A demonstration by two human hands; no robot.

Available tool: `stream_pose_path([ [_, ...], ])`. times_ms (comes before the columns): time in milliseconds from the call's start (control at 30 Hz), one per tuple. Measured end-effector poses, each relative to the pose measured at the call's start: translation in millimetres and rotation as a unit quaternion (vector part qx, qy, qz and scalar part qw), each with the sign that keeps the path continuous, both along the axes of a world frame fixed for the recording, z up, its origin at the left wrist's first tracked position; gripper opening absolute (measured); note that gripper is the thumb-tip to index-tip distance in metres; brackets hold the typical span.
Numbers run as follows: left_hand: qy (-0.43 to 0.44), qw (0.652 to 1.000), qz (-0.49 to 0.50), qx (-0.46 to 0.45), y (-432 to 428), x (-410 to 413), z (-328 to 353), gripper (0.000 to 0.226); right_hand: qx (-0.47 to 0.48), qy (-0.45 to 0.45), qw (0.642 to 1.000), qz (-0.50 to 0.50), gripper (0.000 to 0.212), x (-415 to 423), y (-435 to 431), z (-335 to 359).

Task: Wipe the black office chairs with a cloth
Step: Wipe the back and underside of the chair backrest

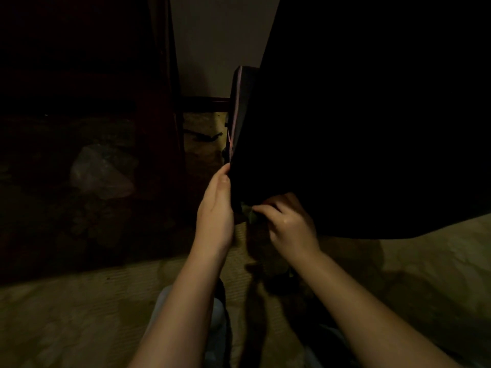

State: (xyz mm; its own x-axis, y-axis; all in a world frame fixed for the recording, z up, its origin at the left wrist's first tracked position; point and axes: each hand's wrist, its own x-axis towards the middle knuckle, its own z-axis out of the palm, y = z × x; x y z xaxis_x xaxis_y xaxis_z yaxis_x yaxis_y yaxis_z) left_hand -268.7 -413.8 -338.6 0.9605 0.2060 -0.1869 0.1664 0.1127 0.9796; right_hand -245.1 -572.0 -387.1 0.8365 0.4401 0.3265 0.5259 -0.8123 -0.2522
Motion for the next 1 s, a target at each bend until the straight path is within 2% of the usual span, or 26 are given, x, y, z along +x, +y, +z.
stream_pose_path([
  [67,0.006,1.0,-0.01,0.007,-0.4,-2.9,3.4,0.042,0.023,-0.025,0.999,-0.028,0.05,-1.5,-14.8,7.3],
  [233,0.006,0.999,-0.025,0.027,-2.0,-19.5,32.5,0.043,0.037,-0.174,0.983,-0.05,0.03,0.8,-44.4,77.2],
  [367,-0.054,0.995,-0.056,0.07,-10.8,-37.7,83.0,0.042,0.077,-0.246,0.964,-0.071,0.033,-7.8,-53.6,158.2],
  [433,-0.108,0.981,-0.075,0.142,-14.3,-43.7,122.8,0.044,0.12,-0.28,0.949,-0.081,0.03,-14.5,-57.9,205.5],
  [500,-0.174,0.946,-0.071,0.265,-18.5,-46.3,171.2,0.047,0.17,-0.324,0.927,-0.082,0.026,-23.0,-62.0,258.4],
  [567,-0.24,0.9,-0.046,0.361,-24.4,-49.8,225.4,0.048,0.227,-0.347,0.906,-0.086,0.032,-36.2,-65.4,316.7],
  [667,-0.334,0.85,-0.005,0.408,-38.0,-60.5,303.8,0.049,0.273,-0.369,0.887,-0.054,0.03,-62.9,-74.5,401.8],
  [767,-0.389,0.801,0.027,0.455,-52.6,-69.5,362.7,0.041,0.271,-0.402,0.874,-0.029,0.025,-80.2,-92.5,463.0],
  [867,-0.413,0.765,0.02,0.493,-64.0,-72.4,403.2,0.042,0.228,-0.37,0.899,-0.055,0.033,-76.4,-120.8,494.2],
  [1000,-0.389,0.74,-0.024,0.549,-84.4,-68.7,428.3,0.043,0.164,-0.184,0.962,-0.119,0.038,-62.8,-163.6,493.6],
])
